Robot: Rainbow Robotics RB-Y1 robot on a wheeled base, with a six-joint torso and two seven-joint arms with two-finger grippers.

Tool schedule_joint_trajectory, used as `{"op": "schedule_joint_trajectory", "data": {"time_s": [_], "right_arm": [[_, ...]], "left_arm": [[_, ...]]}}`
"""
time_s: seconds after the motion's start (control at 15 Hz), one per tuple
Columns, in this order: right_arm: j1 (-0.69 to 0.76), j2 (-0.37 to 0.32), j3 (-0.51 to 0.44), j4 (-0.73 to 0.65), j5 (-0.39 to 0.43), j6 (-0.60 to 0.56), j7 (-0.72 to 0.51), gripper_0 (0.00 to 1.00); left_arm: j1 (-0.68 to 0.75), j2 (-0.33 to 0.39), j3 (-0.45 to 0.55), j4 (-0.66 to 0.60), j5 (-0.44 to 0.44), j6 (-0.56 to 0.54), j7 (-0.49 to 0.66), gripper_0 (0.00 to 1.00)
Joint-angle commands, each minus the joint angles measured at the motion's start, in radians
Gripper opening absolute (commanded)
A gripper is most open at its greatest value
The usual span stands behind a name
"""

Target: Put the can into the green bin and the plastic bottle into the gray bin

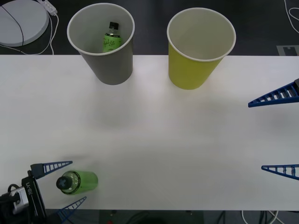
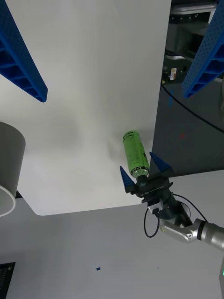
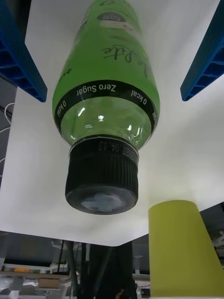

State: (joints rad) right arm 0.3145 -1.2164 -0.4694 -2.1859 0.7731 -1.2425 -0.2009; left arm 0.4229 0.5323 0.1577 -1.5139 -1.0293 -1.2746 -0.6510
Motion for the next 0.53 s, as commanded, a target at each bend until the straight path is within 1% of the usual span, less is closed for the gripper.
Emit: {"op": "schedule_joint_trajectory", "data": {"time_s": [0.07, 0.53], "right_arm": [[0.000, 0.000, 0.000, 0.000, 0.000, 0.000, 0.000, 1.00], [0.000, 0.000, 0.000, 0.000, 0.000, 0.000, 0.000, 1.00]], "left_arm": [[-0.007, -0.003, -0.006, 0.000, 0.005, 0.008, 0.008, 1.00], [-0.024, -0.018, -0.026, -0.005, 0.003, 0.012, 0.005, 1.00]]}}
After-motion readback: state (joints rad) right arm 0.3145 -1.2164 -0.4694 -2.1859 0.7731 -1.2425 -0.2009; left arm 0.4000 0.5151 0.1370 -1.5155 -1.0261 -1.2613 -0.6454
